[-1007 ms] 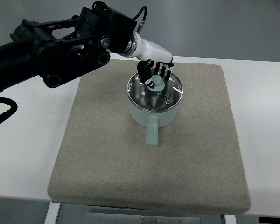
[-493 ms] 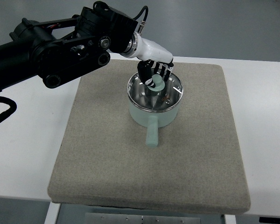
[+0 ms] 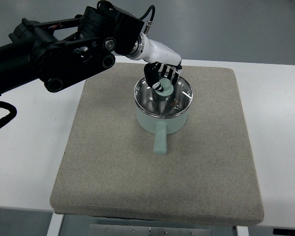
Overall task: Place lid left of pot with left hand
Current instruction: 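Close the left hand fingers around the mint-green lid knob, then lift the glass lid off the pot with the left hand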
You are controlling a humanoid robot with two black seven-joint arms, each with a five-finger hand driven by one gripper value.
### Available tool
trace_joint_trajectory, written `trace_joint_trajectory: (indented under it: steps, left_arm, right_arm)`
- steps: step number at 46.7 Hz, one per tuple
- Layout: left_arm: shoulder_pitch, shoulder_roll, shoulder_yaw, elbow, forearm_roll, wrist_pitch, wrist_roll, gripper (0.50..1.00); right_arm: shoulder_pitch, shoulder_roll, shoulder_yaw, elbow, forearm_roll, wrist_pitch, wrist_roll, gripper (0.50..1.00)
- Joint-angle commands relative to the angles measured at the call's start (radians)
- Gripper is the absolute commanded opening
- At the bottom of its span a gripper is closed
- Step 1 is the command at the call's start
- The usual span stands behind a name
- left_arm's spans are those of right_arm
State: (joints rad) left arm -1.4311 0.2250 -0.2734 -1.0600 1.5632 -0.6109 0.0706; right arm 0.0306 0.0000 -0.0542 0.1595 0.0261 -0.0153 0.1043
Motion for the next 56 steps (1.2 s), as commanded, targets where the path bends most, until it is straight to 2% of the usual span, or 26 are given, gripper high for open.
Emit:
trace_joint_trajectory:
  steps: [1,7,10,17,28,31,56]
  left_arm:
    - [0.000,0.001,0.000,0.000,0.000,0.000,0.000,0.636]
    - [0.001,0.005,0.000,-0.002,0.000,0.000,0.000,0.632]
    - [0.001,0.007,0.000,-0.002,0.000,0.000,0.000,0.596]
    - [0.001,0.007,0.000,-0.006,0.000,0.000,0.000,0.559]
    - [0.005,0.005,0.000,-0.008,0.000,0.000,0.000,0.546]
    - [0.005,0.005,0.000,-0.008,0.000,0.000,0.000,0.500]
    - [-0.029,0.007,-0.003,-0.008,0.000,0.000,0.001,0.500]
  right_arm:
    - [0.000,0.000,-0.001,0.000,0.000,0.000,0.000,0.924]
    - [0.000,0.000,-0.001,0.000,0.001,0.000,0.000,0.924]
    - [0.000,0.000,-0.001,0.000,0.000,0.000,0.000,0.924]
    - [0.000,0.000,-0.001,0.000,0.000,0.000,0.000,0.924]
    - [0.000,0.000,0.000,0.000,0.000,0.000,0.000,0.924]
    - [0.000,0.000,0.000,0.000,0.000,0.000,0.000,0.924]
    - [0.000,0.000,-0.001,0.000,0.000,0.000,0.000,0.924]
